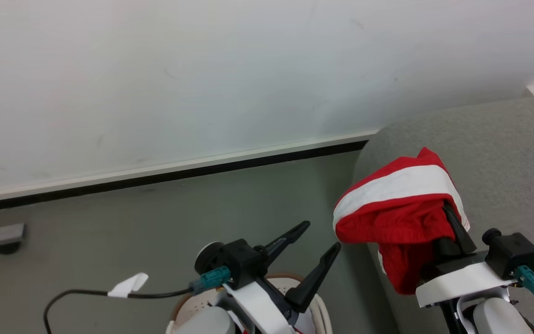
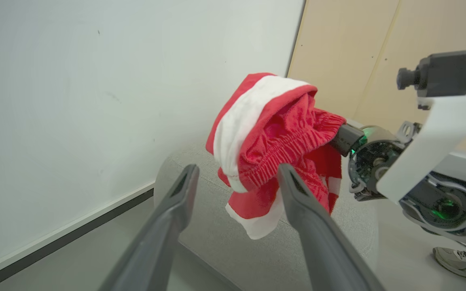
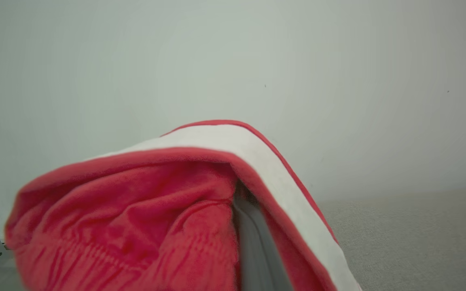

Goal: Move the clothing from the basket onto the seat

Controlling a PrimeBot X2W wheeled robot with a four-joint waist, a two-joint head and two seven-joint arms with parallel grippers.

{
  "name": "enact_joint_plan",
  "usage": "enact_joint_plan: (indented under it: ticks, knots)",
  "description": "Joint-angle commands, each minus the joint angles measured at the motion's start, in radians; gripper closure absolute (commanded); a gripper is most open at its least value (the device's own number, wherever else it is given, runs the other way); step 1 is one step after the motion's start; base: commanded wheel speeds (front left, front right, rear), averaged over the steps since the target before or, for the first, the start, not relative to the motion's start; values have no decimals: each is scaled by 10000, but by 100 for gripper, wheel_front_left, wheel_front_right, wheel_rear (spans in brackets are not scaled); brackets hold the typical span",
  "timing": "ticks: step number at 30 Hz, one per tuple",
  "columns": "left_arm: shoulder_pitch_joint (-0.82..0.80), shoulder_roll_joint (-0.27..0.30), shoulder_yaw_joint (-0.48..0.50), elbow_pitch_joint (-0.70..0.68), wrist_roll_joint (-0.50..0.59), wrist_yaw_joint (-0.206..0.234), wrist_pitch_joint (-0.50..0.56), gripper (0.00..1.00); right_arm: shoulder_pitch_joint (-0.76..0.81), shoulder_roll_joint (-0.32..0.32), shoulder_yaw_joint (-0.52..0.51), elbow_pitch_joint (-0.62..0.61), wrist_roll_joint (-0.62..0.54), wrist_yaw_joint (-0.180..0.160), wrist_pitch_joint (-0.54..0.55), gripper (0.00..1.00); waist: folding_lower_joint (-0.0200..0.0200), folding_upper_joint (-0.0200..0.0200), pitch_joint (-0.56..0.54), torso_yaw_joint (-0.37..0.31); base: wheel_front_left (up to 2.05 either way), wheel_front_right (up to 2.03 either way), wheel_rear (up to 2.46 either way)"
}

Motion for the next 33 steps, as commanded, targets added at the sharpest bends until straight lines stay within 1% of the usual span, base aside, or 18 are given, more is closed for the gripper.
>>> enact_joint_plan:
  ticks: [1, 5, 7, 11, 15, 24, 30, 33]
  knots:
    - [145, 56, 126, -46, 175, 18, -11, 0, 151, -5, -40, -106, -76, -21, -19, 100, 0, -1, 187, -723, 0, 0, 0]
    - [346, 117, 545, -280, 320, 11, -8, 0, 358, 18, -33, -275, -123, -23, -18, 100, 0, -1, 313, -1359, 0, 0, 0]
    - [433, 159, 767, -342, 428, -19, -8, 0, 475, 35, -62, -380, 34, -22, -18, 100, 0, -1, 372, -1588, 0, 0, 0]
    - [583, 174, 994, -326, 697, -113, -9, 0, 663, 49, 11, -549, 56, -22, -18, 100, 0, -1, 378, -1886, 0, 0, 0]
    - [730, 49, 1112, -254, 881, -187, -10, 0, 781, 49, 16, -657, 5, -22, -19, 100, 0, -1, 348, -2105, 0, 0, 0]
    - [696, -126, 1230, -188, 1092, -301, -11, 0, 691, 60, -158, -825, -48, -22, -18, 100, 0, -1, 493, -2223, 0, 0, 0]
    - [433, -6, 1190, -285, 1242, -315, -11, 0, 303, 58, -230, -855, -165, -22, -19, 100, 0, -1, 908, -2080, 0, 0, 0]
    - [275, 129, 1138, -375, 1357, -309, -12, 0, -144, -21, -367, -768, -260, -22, -18, 100, 0, -1, 1336, -1969, 0, 0, 0]
